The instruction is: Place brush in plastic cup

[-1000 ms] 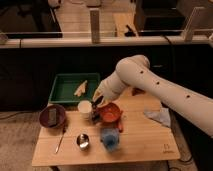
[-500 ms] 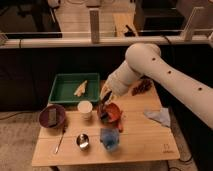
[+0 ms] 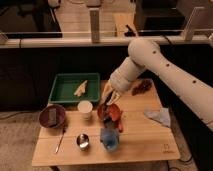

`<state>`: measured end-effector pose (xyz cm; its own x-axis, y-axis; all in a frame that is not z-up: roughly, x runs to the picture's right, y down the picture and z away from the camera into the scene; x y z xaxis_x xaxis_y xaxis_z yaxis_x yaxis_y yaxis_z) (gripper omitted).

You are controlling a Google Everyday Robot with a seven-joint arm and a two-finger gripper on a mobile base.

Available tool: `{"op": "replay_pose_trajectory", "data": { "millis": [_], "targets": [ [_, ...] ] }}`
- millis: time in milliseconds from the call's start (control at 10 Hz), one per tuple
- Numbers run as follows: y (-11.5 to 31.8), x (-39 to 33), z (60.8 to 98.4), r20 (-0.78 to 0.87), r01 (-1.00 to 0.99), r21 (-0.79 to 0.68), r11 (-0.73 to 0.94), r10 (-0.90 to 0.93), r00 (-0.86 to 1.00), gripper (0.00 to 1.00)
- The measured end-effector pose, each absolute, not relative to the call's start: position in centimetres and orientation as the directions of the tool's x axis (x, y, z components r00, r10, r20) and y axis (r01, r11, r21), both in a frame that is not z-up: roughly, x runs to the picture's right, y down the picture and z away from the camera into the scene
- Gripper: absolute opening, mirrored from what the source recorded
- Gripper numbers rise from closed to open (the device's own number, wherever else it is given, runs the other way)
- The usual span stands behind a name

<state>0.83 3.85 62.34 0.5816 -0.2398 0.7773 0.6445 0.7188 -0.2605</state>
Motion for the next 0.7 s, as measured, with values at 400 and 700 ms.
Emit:
{"op": "replay_pose_trajectory", "data": {
  "millis": [400, 700],
  "targets": [
    [4.8, -0.6, 61.7, 0.743, 0.624, -0.324, 0.711, -0.217, 0.633, 0.00],
    [5.3, -1.4, 61.1, 0.729, 0.614, -0.342, 0.711, -0.212, 0.651, 0.00]
  ]
}}
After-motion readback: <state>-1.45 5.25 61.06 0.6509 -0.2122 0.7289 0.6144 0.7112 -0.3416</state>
